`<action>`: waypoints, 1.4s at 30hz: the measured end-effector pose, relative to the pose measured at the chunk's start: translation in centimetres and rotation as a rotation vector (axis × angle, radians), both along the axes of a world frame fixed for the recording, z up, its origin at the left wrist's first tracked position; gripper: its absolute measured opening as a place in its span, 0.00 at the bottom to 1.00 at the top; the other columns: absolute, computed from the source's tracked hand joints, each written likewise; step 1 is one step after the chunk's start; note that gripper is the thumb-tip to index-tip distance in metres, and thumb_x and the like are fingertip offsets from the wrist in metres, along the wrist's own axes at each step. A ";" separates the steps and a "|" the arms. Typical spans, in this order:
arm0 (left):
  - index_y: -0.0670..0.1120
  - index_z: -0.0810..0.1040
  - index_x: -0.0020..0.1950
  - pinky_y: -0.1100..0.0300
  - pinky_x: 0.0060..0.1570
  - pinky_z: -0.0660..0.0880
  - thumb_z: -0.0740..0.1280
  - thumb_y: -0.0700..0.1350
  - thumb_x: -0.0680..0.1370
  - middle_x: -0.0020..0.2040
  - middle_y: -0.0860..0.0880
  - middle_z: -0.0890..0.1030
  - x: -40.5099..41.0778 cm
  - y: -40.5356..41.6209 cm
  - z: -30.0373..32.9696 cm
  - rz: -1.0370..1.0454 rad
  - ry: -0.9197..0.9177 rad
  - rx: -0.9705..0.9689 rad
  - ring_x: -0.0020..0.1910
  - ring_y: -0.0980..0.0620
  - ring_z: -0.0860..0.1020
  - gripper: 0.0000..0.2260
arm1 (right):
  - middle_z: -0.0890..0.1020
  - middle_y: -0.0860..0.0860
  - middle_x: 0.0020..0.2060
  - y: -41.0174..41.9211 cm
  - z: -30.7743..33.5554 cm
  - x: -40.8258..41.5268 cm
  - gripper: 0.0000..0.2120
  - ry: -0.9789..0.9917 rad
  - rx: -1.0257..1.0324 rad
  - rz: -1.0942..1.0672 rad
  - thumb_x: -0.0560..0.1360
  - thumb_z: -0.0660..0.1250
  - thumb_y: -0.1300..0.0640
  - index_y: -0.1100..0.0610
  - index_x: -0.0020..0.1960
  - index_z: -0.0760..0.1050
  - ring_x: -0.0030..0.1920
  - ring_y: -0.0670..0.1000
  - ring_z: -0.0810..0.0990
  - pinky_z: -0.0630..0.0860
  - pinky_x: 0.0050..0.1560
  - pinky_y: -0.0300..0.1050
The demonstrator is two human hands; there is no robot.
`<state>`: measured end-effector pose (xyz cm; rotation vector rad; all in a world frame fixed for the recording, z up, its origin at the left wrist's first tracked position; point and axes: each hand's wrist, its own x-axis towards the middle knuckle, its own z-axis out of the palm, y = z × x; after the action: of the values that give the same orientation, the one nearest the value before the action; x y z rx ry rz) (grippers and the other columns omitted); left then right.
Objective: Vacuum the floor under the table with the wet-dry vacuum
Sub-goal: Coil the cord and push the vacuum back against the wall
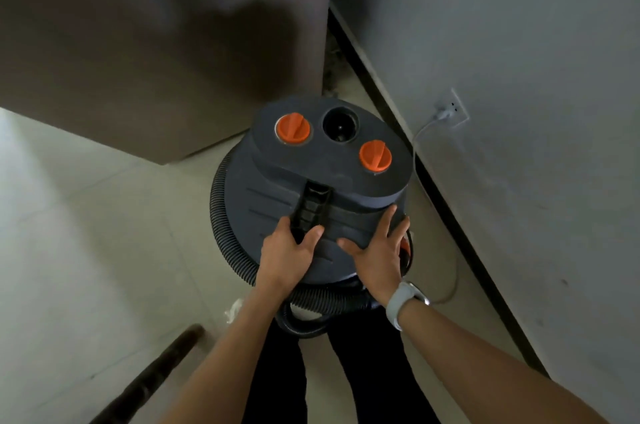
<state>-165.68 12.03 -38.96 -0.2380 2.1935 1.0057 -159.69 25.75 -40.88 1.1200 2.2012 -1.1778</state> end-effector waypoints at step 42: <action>0.44 0.67 0.67 0.56 0.52 0.66 0.63 0.48 0.79 0.62 0.44 0.75 -2.7 -42.2 1.0 1.116 0.213 -0.215 0.62 0.43 0.72 0.19 | 0.36 0.60 0.74 -46.8 -0.2 -15.5 0.49 0.071 0.023 0.937 0.73 0.70 0.46 0.54 0.77 0.37 0.75 0.64 0.43 0.51 0.74 0.55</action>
<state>-168.35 -30.21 -38.00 -1.6405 2.3197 1.3665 -175.23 -21.08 -41.13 -0.0271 2.3317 -0.7564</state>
